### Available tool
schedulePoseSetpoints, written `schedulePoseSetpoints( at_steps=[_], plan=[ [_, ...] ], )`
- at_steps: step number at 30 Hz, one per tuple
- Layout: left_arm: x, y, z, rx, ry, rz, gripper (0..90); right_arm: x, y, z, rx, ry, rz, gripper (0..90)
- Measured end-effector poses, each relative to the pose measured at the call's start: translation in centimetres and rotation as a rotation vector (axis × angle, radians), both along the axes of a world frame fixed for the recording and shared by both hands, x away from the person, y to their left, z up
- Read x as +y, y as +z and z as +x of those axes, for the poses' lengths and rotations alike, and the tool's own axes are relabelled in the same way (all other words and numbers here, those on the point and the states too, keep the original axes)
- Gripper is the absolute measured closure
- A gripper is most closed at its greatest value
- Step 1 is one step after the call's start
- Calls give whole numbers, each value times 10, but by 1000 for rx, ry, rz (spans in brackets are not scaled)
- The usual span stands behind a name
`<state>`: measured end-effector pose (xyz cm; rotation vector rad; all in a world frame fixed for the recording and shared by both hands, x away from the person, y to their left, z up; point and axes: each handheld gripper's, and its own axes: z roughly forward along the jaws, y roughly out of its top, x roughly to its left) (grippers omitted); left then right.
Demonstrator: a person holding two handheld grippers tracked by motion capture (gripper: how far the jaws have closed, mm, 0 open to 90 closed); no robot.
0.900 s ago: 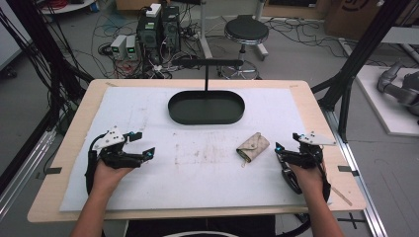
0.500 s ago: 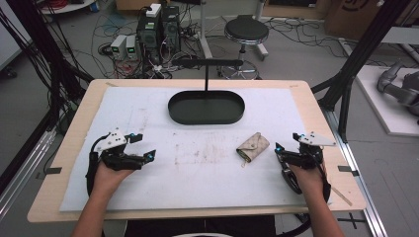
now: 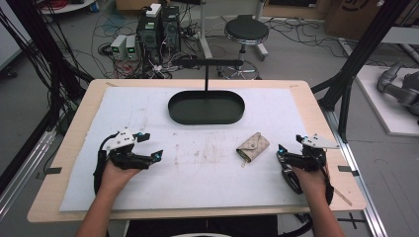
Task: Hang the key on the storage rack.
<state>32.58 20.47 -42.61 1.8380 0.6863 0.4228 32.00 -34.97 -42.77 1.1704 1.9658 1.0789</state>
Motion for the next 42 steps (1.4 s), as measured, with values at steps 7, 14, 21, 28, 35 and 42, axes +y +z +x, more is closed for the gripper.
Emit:
schedulePoseSetpoints(
  at_steps=[7,14,21,28,35,42],
  plan=[
    [-25,2,7,-5,-48,3,172,-10,1,-11,-5,-29,2,215],
    [-59,5,22,22,-74,-31,166,-28,1,-28,-2,-78,10,215],
    [-103,1,33,55,-158,-5,165,-36,0,-38,1,-97,15,215],
    [-139,0,41,82,-207,36,161,-40,0,-41,-5,-97,13,215],
    [-189,1,48,91,-255,78,161,-45,-1,-42,4,-104,24,215],
    [-233,-2,55,103,-302,106,160,-45,-2,-41,7,-90,27,209]
  ],
)
